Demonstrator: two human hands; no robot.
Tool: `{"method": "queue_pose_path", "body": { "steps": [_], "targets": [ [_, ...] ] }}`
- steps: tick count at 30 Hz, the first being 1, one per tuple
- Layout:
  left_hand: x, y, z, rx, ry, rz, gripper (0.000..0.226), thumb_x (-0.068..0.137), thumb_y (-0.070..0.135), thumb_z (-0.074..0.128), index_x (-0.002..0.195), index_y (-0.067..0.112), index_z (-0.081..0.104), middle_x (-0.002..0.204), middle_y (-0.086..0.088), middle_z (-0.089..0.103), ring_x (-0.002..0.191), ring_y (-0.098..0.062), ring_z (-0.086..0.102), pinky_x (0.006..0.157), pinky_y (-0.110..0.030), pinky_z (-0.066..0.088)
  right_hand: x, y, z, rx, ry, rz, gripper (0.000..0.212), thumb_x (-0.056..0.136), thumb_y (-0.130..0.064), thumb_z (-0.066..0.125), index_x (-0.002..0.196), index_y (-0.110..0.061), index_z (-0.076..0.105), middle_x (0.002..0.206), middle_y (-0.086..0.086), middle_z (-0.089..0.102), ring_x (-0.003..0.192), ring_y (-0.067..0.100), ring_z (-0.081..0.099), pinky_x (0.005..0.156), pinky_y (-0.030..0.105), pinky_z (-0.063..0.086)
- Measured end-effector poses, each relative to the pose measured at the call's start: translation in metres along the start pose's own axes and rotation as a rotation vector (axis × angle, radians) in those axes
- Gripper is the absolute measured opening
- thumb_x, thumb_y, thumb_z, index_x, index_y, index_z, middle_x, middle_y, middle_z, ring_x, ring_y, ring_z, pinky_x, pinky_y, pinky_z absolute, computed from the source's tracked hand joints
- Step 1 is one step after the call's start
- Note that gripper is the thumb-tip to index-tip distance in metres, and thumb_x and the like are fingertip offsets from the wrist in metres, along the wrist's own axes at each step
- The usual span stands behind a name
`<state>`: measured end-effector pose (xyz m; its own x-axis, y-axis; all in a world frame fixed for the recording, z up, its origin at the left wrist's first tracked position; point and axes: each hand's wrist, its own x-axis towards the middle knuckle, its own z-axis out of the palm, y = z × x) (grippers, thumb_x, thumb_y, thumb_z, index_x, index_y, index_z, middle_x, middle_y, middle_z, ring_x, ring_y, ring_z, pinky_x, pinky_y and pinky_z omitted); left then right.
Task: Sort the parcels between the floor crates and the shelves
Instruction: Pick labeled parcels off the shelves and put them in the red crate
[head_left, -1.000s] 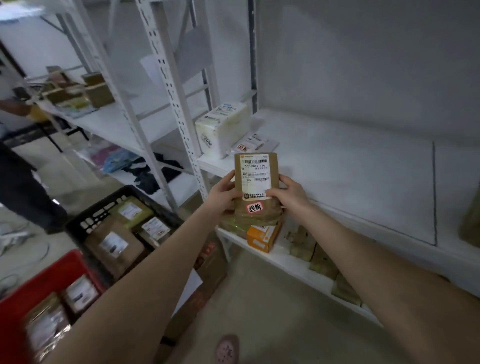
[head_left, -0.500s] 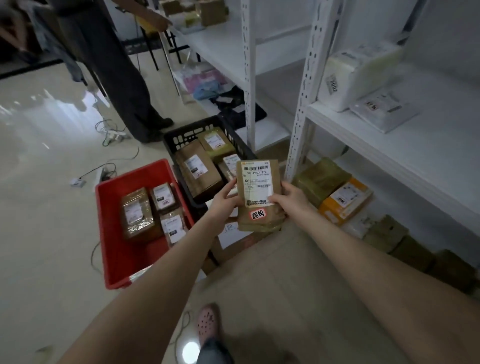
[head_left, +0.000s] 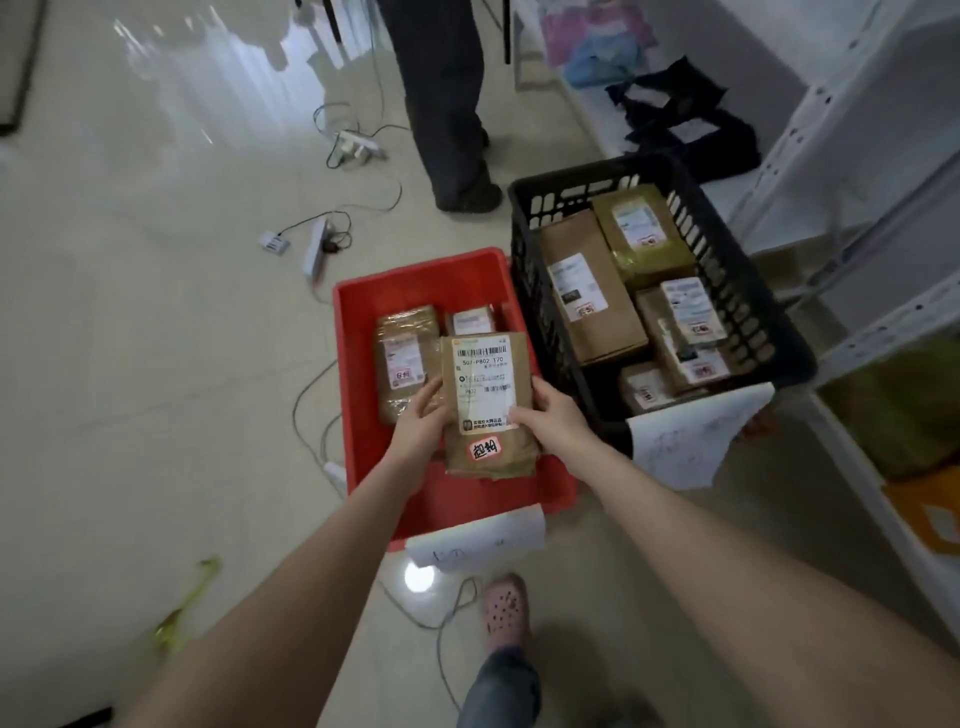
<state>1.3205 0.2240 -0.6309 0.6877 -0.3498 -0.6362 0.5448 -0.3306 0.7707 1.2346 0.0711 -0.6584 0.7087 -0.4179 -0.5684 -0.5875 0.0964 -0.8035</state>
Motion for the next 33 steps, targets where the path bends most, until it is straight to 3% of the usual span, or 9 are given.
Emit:
{"method": "queue_pose_path", "body": {
  "steps": [4, 7, 9, 13, 16, 18, 23, 29, 33],
  "targets": [
    [0.048, -0.038, -0.039, 0.007, 0.033, -0.096, 0.060, 0.087, 0.003, 0.053, 0.139, 0.029, 0.044, 0.098, 0.010, 0.069, 0.077, -0.006, 0.069, 0.057, -0.024, 0.053, 0.050, 0.030, 0.053, -0.094, -0.065, 0.092, 0.047, 0.090, -0.014, 0.055, 0.135, -0.026, 0.051, 0.126, 0.001, 0.062, 0.106, 0.018, 0.061, 0.092, 0.035, 0.050],
    [0.074, -0.070, -0.052, -0.005, 0.065, -0.181, 0.053, 0.091, 0.006, 0.050, 0.138, 0.030, 0.044, 0.101, 0.004, 0.070, 0.070, -0.007, 0.071, 0.048, -0.020, 0.051, 0.078, 0.054, 0.077, -0.215, -0.088, 0.153, 0.041, 0.086, -0.011, 0.061, 0.126, -0.022, 0.060, 0.120, 0.001, 0.065, 0.102, 0.014, 0.059, 0.086, 0.026, 0.046],
    [0.089, -0.089, -0.059, 0.013, 0.088, -0.220, 0.050, 0.093, 0.008, 0.048, 0.137, 0.030, 0.045, 0.108, 0.001, 0.069, 0.076, -0.009, 0.070, 0.050, -0.021, 0.052, 0.095, 0.071, 0.091, -0.258, -0.137, 0.203, 0.040, 0.083, -0.008, 0.064, 0.122, -0.018, 0.062, 0.119, 0.003, 0.066, 0.105, 0.018, 0.060, 0.091, 0.030, 0.048],
    [0.122, -0.127, -0.070, 0.128, 0.123, -0.271, 0.039, 0.094, 0.007, 0.045, 0.132, 0.018, 0.047, 0.125, -0.007, 0.062, 0.102, -0.025, 0.065, 0.086, -0.043, 0.055, 0.126, 0.098, 0.121, -0.346, -0.222, 0.271, 0.042, 0.083, -0.010, 0.064, 0.125, -0.017, 0.060, 0.120, 0.005, 0.066, 0.108, 0.022, 0.061, 0.094, 0.038, 0.049],
    [0.150, -0.151, -0.076, 0.208, 0.149, -0.320, 0.043, 0.094, 0.009, 0.045, 0.137, 0.009, 0.042, 0.131, -0.012, 0.058, 0.109, -0.030, 0.061, 0.095, -0.047, 0.050, 0.147, 0.115, 0.140, -0.363, -0.276, 0.321, 0.046, 0.084, -0.013, 0.064, 0.129, -0.018, 0.055, 0.125, 0.004, 0.062, 0.104, 0.018, 0.058, 0.087, 0.034, 0.049],
    [0.164, -0.166, -0.078, 0.262, 0.156, -0.348, 0.048, 0.094, 0.010, 0.045, 0.140, 0.006, 0.037, 0.132, -0.014, 0.055, 0.112, -0.031, 0.059, 0.096, -0.047, 0.048, 0.158, 0.126, 0.149, -0.336, -0.302, 0.372, 0.050, 0.085, -0.011, 0.064, 0.133, -0.016, 0.050, 0.127, 0.004, 0.060, 0.100, 0.017, 0.054, 0.080, 0.032, 0.047],
    [0.185, -0.195, -0.078, 0.335, 0.168, -0.362, 0.040, 0.092, 0.009, 0.046, 0.131, 0.005, 0.039, 0.125, -0.014, 0.058, 0.109, -0.033, 0.059, 0.095, -0.047, 0.048, 0.176, 0.151, 0.168, -0.318, -0.321, 0.437, 0.050, 0.081, -0.011, 0.066, 0.127, -0.017, 0.048, 0.124, 0.003, 0.060, 0.105, 0.019, 0.055, 0.086, 0.035, 0.047],
    [0.196, -0.210, -0.080, 0.373, 0.159, -0.421, 0.051, 0.086, 0.003, 0.050, 0.134, 0.012, 0.036, 0.125, -0.011, 0.059, 0.108, -0.029, 0.061, 0.093, -0.041, 0.051, 0.185, 0.169, 0.175, -0.321, -0.354, 0.460, 0.056, 0.080, -0.014, 0.068, 0.130, -0.018, 0.044, 0.127, 0.004, 0.059, 0.104, 0.020, 0.054, 0.083, 0.031, 0.043],
    [0.186, -0.198, -0.079, 0.625, 0.165, -0.326, 0.055, 0.083, 0.010, 0.058, 0.134, 0.011, 0.038, 0.127, -0.013, 0.054, 0.112, -0.029, 0.055, 0.091, -0.039, 0.048, 0.177, 0.157, 0.163, -0.592, -0.301, 0.329, 0.076, 0.082, -0.028, 0.069, 0.145, -0.015, 0.030, 0.141, 0.007, 0.048, 0.126, 0.028, 0.047, 0.097, 0.034, 0.039]
  ]
}}
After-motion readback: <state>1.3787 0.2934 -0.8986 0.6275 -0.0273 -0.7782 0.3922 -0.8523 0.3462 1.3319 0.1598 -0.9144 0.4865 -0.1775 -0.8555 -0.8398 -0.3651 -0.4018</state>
